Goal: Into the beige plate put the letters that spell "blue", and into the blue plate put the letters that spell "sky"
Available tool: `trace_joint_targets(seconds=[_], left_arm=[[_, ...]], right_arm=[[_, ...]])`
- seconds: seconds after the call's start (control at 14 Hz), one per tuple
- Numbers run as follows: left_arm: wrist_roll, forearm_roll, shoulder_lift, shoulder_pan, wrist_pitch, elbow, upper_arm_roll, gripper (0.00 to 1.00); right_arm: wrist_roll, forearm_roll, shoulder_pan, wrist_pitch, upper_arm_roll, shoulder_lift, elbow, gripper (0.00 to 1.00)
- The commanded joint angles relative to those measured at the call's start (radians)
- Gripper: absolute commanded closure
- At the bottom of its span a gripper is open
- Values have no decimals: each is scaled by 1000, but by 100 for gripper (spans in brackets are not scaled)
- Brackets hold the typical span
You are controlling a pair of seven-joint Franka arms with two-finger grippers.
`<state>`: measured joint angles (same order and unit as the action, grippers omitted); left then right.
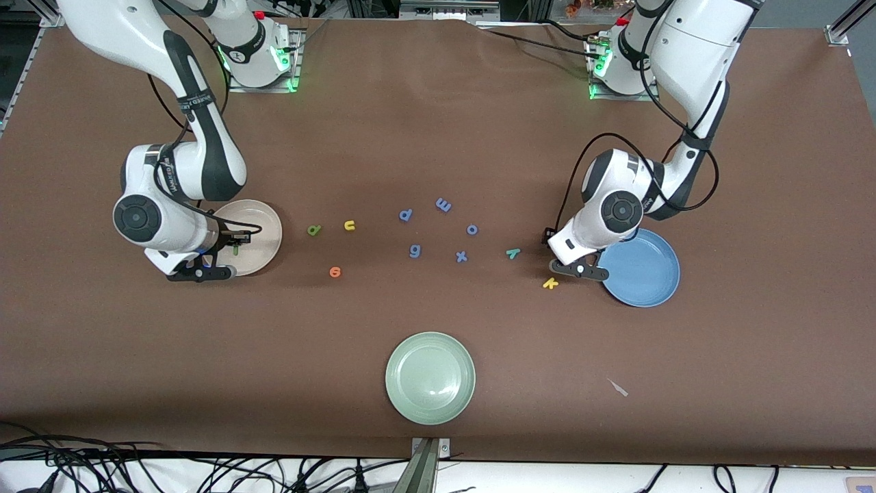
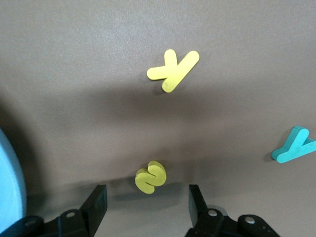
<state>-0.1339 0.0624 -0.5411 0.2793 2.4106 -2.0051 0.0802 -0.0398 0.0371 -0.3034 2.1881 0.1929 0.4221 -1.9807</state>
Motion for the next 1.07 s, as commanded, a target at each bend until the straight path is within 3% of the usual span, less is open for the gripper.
trace_joint_targets(seconds=[0.0,0.36,0.5,0.72,0.86,1.0], left_arm=[[14,10,9,3,53,-23,-3,30],[14,13,-14,6,70,-8,-3,41],[14,11,-13,6,70,-9,-3,55],[14,10,-13,4,70,-9,-2,87],[14,8,-8,4,70,-9,-3,94],[14,8,10,3,70,-9,-3,95]], right_arm=[[-21,18,-13,39,-3,-29,-60,0],[-435,43,-26,62,-99,-20,-35,0],[-558,102,-28,104,-131,-16,-37,0],[-684,148,-28,136,-165,-11,-43,0],[-751,150,-29,191,-193,-11,-78,0],[-801,150,-29,281,-225,-14,-144,0]])
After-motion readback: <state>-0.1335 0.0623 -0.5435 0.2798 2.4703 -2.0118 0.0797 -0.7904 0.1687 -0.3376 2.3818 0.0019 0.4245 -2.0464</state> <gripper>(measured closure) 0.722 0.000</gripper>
